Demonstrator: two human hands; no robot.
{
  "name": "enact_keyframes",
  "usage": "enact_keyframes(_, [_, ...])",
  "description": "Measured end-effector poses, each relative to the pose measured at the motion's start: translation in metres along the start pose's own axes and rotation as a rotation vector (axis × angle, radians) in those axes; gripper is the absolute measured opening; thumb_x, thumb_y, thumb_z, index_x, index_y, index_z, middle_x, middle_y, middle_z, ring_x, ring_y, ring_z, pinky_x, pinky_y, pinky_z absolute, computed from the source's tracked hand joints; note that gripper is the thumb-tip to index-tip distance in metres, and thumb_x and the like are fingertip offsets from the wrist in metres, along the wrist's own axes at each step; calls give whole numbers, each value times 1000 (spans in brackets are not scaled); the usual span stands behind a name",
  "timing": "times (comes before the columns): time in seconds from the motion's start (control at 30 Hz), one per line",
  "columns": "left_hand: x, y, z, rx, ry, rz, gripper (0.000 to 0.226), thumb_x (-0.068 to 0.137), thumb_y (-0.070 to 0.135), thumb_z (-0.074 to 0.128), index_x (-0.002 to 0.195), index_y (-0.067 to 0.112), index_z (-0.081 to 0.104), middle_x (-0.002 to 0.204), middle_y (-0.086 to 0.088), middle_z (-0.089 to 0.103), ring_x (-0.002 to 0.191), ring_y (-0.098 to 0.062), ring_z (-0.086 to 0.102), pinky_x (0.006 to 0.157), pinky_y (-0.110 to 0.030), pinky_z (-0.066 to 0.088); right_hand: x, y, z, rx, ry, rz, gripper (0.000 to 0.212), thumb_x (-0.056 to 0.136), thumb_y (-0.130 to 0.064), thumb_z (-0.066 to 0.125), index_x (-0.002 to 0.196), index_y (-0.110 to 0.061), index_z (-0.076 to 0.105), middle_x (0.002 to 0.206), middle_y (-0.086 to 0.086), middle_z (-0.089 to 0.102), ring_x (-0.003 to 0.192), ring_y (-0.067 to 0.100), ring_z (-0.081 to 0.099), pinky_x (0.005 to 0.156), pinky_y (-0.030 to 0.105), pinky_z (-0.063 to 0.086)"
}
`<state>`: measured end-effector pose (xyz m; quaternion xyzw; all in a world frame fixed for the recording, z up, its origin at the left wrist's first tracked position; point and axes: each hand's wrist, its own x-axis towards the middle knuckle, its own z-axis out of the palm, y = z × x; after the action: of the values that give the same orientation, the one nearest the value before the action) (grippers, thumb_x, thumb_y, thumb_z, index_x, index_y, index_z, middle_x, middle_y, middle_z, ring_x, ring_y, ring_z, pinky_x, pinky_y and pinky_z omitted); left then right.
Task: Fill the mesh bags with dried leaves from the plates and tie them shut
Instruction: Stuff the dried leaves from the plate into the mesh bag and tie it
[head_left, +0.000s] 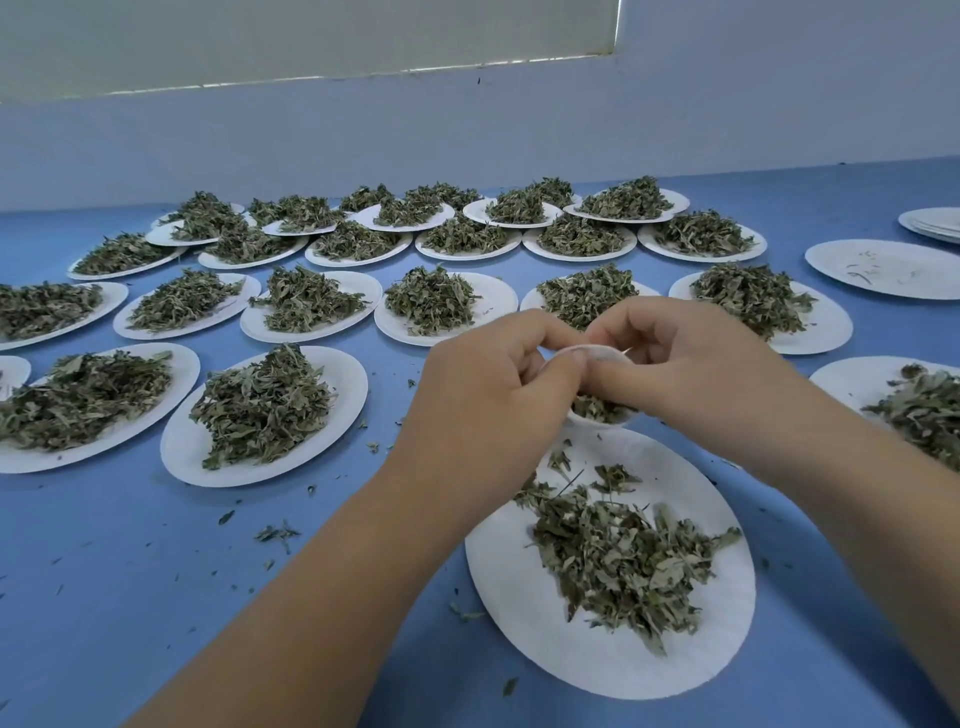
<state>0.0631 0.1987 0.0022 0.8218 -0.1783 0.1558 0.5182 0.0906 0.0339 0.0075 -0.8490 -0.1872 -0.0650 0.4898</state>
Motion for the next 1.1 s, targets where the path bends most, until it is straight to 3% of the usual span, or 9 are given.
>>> enact_keyframes(0.17, [3, 0, -6, -19, 58, -20, 13, 92, 20, 61, 82, 23, 69, 52, -13, 46, 45, -16, 39, 43, -16, 29, -3, -5, -16, 116, -199, 113, 27, 75, -49, 67, 98, -35, 70, 93, -10, 70, 81, 5, 68, 67, 21, 57])
enact_keyframes(0.27, [2, 3, -4, -44, 46, -19, 13, 91, 20, 62, 81, 25, 69, 59, -19, 53, 54, -30, 52, 49, -35, 42, -5, -5, -11, 205, -277, 166, 24, 77, -32, 73, 102, -30, 71, 97, -2, 70, 81, 15, 70, 66, 26, 58])
enact_keyframes(0.33, [-1, 5, -1, -44, 18, -5, 15, 90, 20, 63, 80, 28, 69, 60, -18, 55, 58, -33, 56, 55, -42, 45, -6, -6, -5, 231, -257, 166, 19, 78, -21, 74, 96, -26, 72, 89, -1, 71, 71, 12, 69, 61, 23, 56])
enact_keyframes(0.43, [-4, 5, 3, -14, -27, 46, 15, 90, 20, 63, 81, 30, 70, 49, -8, 46, 45, -19, 45, 48, -32, 46, -6, -7, 2, 180, -187, 136, 10, 72, -19, 73, 75, -28, 70, 68, -7, 67, 57, 9, 64, 54, 20, 52])
enact_keyframes(0.53, [-5, 5, 4, 5, -41, 57, 16, 90, 18, 63, 82, 29, 71, 48, -6, 42, 42, -9, 39, 45, -19, 37, -4, -5, 7, 81, -59, 107, 3, 68, -24, 68, 71, -25, 68, 66, 0, 66, 56, 19, 66, 48, 22, 52])
enact_keyframes(0.73, [-3, 8, 5, -33, -30, 4, 17, 90, 17, 63, 81, 27, 73, 50, -11, 50, 56, -34, 52, 50, -32, 44, -3, -5, 14, 138, -29, 157, 5, 75, -16, 66, 79, -15, 68, 65, 1, 65, 52, 9, 62, 49, 27, 56])
enact_keyframes(0.87, [-1, 9, 0, -43, 22, -17, 14, 90, 18, 62, 82, 24, 71, 60, -20, 55, 60, -35, 55, 54, -36, 45, -5, -5, 4, 412, -239, 222, 17, 81, -13, 72, 98, -11, 70, 93, 17, 65, 78, 21, 67, 66, 27, 56])
enact_keyframes(0.97, [-1, 10, -3, -40, 61, -22, 14, 91, 20, 61, 80, 25, 69, 62, -21, 52, 61, -34, 54, 53, -35, 42, -5, -4, 0, 471, -239, 179, 26, 79, 0, 73, 101, -13, 70, 109, 17, 66, 92, 32, 69, 72, 28, 56])
enact_keyframes(1.1, [-4, 13, 0, -53, 29, -10, 14, 90, 19, 62, 80, 23, 70, 58, -18, 55, 53, -33, 54, 45, -32, 38, -5, -5, 5, 438, -120, 168, 23, 73, 0, 76, 93, -8, 69, 93, 22, 67, 67, 21, 64, 60, 24, 52])
